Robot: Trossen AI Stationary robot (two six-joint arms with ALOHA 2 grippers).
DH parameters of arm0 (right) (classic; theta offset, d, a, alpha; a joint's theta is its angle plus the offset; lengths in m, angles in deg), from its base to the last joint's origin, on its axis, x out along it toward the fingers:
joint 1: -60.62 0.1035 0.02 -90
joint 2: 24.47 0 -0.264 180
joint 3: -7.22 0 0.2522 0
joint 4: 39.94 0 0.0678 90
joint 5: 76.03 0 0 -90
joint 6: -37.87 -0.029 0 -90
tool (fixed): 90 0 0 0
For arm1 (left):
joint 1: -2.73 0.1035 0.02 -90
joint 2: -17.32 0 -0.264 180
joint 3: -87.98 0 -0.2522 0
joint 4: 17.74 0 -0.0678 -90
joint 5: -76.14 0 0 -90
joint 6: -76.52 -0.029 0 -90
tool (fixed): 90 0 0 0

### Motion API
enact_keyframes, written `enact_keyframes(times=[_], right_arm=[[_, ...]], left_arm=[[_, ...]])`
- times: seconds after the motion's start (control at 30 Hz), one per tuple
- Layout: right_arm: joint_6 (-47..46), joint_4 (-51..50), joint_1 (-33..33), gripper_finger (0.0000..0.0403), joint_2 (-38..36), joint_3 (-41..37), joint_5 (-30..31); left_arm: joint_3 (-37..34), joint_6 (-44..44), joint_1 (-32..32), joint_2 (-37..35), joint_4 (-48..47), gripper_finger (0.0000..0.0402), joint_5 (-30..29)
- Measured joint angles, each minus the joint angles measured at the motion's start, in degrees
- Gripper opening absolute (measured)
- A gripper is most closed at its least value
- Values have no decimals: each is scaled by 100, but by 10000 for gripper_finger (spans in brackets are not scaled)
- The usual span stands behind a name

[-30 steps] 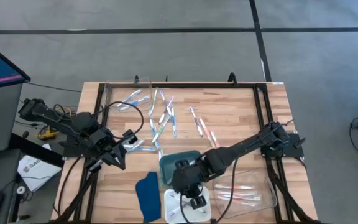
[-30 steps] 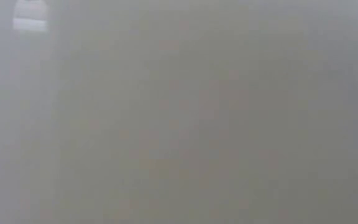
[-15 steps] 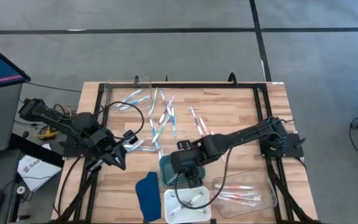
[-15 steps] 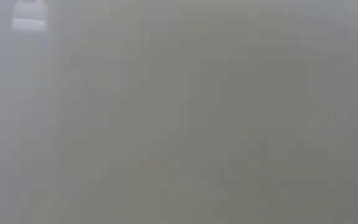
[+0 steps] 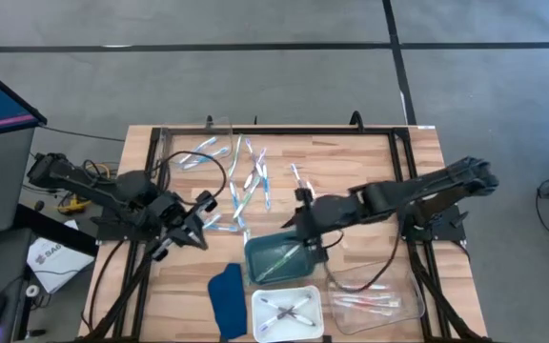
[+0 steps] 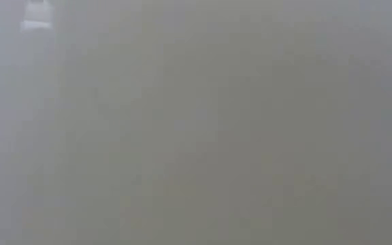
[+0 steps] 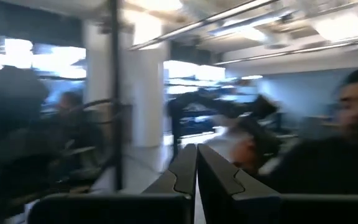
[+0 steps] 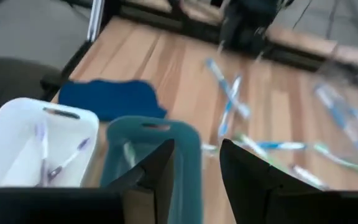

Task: Pick & Place Toothbrushes
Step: Put the blue toothbrush into the top transparent bin

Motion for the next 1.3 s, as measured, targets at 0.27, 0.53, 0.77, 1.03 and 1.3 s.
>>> enact_keyframes(times=[0.27, 0.53, 0.77, 1.03, 1.3], right_arm=[[-437, 1075, -749, 120, -1325, -1287, -333], [-292, 782, -1298, 120, -1791, -1575, -362], [-134, 475, -1468, 120, -1776, -1577, -388], [179, 417, -1982, 120, -1773, -1577, -382], [354, 426, -2475, 120, -1719, -1575, -504]], left_arm=[[-1, -713, 367, 469, -331, 8, -2220], [0, -575, 769, 444, -1663, 8, -3486], [0, 1460, 775, -159, -4411, 8, -4295], [2, 3195, 773, -437, -6790, 8, -3811], [2, 3663, 773, 137, -7407, 23, -2255]])
